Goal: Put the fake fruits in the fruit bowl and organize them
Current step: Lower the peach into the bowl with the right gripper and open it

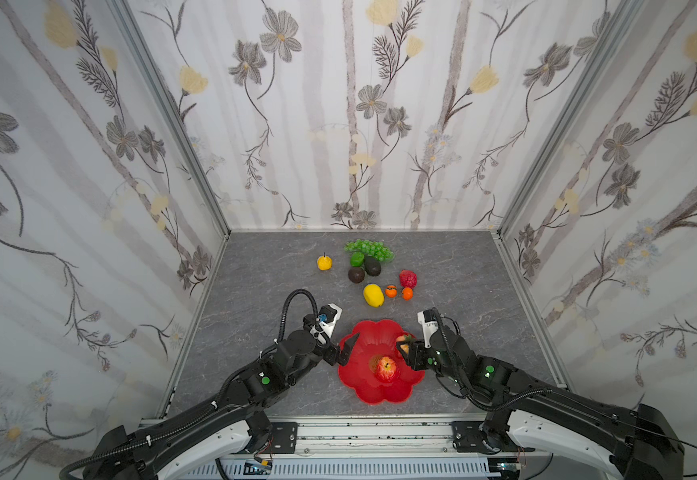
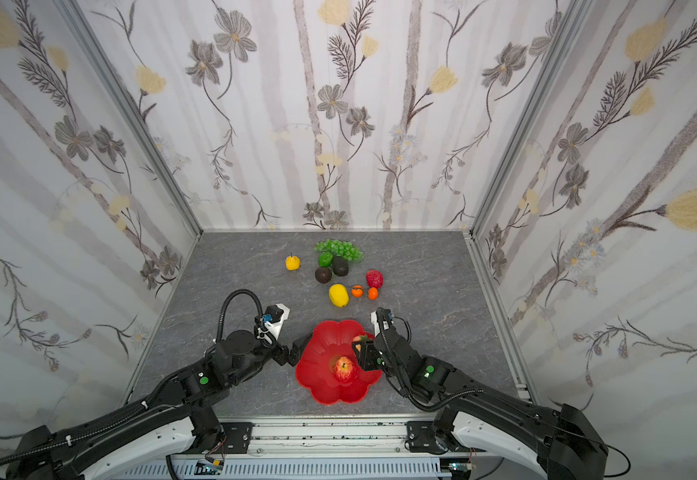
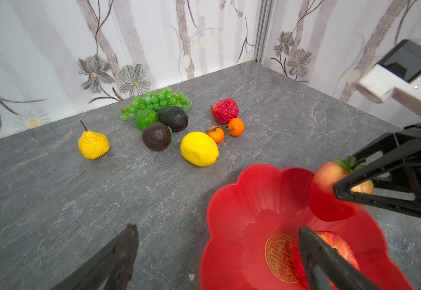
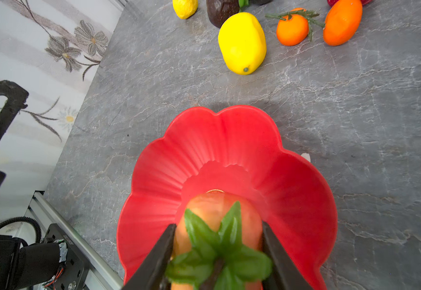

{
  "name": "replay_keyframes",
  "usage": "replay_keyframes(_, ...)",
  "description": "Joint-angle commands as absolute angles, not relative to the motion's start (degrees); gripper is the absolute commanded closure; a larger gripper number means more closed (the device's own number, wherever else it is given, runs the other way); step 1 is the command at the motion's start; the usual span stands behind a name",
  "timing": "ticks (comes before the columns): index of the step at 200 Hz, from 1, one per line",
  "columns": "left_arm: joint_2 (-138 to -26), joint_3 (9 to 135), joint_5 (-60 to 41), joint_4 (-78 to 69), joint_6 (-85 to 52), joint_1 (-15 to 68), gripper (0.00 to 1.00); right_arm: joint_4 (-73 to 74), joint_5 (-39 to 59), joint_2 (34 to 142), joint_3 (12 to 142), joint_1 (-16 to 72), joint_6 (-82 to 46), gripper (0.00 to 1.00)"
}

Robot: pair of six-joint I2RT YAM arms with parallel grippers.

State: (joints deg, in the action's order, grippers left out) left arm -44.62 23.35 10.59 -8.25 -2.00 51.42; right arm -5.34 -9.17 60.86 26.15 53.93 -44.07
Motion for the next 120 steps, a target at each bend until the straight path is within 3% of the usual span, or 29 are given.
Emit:
replay_keyframes(1, -44.5, 22.9, 12.6, -8.6, -2.4, 51.2, 0.00, -4.7, -12.1, 62.6, 26.5, 54.0, -44.3, 0.73)
replay_keyframes(120, -44.0, 20.7, 11.8, -10.5, -2.7, 50.3, 0.00, 5.2, -10.8, 72.3, 23.6, 53.9, -47.3, 0.71)
